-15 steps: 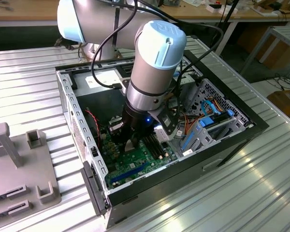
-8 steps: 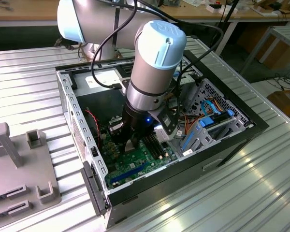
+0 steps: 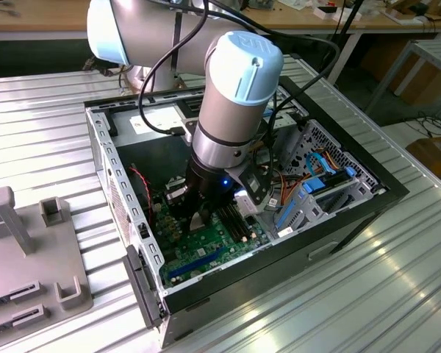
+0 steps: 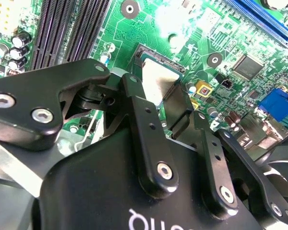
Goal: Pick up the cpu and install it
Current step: 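Place the cpu into insertion slot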
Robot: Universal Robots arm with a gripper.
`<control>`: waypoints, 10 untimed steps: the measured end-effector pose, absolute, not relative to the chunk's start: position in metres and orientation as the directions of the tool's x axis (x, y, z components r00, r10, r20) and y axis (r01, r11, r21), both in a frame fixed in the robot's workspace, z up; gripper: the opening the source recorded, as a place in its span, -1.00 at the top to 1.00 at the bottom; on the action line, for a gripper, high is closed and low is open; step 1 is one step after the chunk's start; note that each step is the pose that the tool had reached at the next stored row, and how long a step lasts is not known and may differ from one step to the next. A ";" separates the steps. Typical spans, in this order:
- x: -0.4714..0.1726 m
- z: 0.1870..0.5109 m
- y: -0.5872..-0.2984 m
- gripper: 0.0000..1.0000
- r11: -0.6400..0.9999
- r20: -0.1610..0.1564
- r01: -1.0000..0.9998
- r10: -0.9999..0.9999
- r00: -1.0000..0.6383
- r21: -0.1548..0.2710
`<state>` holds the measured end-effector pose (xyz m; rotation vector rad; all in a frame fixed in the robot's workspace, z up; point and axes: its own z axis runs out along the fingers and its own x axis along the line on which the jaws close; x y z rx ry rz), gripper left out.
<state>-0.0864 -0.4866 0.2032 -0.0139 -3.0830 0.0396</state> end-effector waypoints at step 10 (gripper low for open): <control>-0.086 0.203 -0.487 0.13 1.000 0.056 0.008 0.010 -0.998 -0.026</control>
